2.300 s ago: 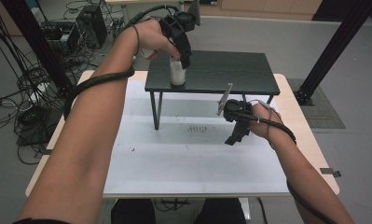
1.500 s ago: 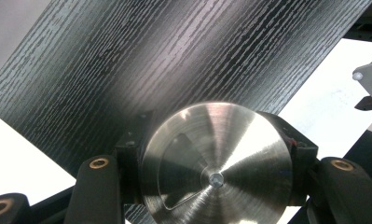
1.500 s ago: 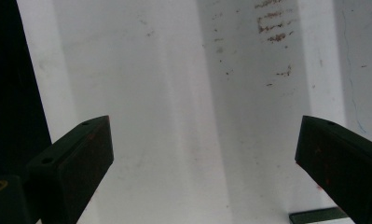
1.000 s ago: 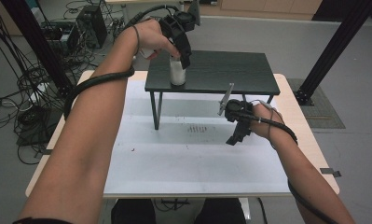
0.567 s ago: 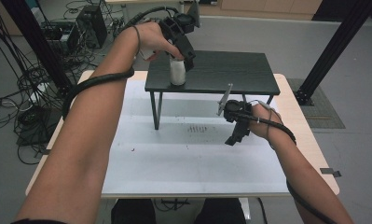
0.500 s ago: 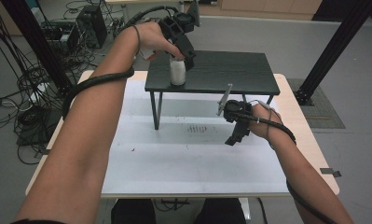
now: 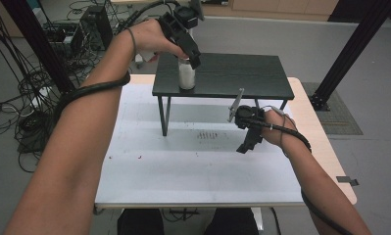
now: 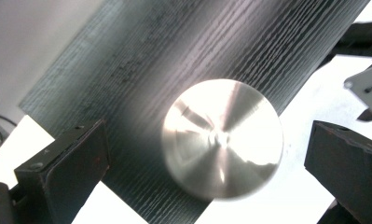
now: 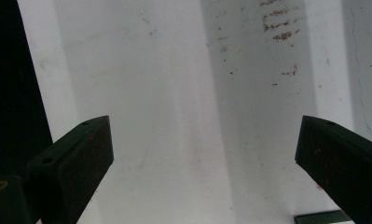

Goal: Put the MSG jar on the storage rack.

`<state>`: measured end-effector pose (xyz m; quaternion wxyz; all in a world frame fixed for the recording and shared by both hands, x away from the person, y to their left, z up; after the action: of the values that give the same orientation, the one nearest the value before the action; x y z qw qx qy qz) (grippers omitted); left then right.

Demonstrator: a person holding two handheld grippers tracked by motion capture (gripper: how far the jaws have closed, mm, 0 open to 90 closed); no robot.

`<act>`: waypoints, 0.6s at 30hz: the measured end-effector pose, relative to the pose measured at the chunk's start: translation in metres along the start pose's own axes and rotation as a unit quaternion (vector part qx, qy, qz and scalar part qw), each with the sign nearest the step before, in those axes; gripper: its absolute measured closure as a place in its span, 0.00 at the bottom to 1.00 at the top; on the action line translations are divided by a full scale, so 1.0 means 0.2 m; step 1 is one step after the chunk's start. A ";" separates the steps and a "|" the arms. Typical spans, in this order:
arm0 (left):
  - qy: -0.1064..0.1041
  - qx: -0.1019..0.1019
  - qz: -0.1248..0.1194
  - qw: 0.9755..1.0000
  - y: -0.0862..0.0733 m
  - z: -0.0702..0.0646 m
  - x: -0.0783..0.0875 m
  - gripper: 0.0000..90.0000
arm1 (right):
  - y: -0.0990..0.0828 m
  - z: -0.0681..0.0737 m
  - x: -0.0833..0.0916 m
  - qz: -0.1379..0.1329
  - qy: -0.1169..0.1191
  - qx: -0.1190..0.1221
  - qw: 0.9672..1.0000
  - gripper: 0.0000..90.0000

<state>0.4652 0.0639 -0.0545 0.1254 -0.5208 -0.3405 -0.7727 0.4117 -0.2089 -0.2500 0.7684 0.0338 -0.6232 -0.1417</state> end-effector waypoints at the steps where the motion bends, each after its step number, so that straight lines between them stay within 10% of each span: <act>1: 0.001 -0.002 -0.002 1.000 -0.02 0.00 0.02 0.00 | 0.00 0.00 0.00 -0.001 0.000 0.001 1.000 0.04; 11: 0.016 -0.033 -0.062 0.997 -0.33 -0.10 0.17 0.00 | 0.01 0.01 -0.01 0.002 0.000 0.005 1.000 0.04; 18: 0.011 -0.110 -0.049 0.993 -0.56 -0.37 0.17 0.00 | 0.02 0.02 0.00 0.004 -0.002 0.010 1.000 0.04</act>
<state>0.3363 0.1031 -0.0844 0.0331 -0.5058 -0.2772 -0.8162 0.4082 -0.2046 -0.2481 0.7671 0.0391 -0.6265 -0.1324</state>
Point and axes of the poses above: each handheld gripper's, and its own axes: x roughly backward along the jaws, y roughly out of its top, z roughly to its left, the point moved 7 cm from there along -x, roughly forward along the jaws, and after that the axes turned 11 degrees about y, right-handed, at the moved point
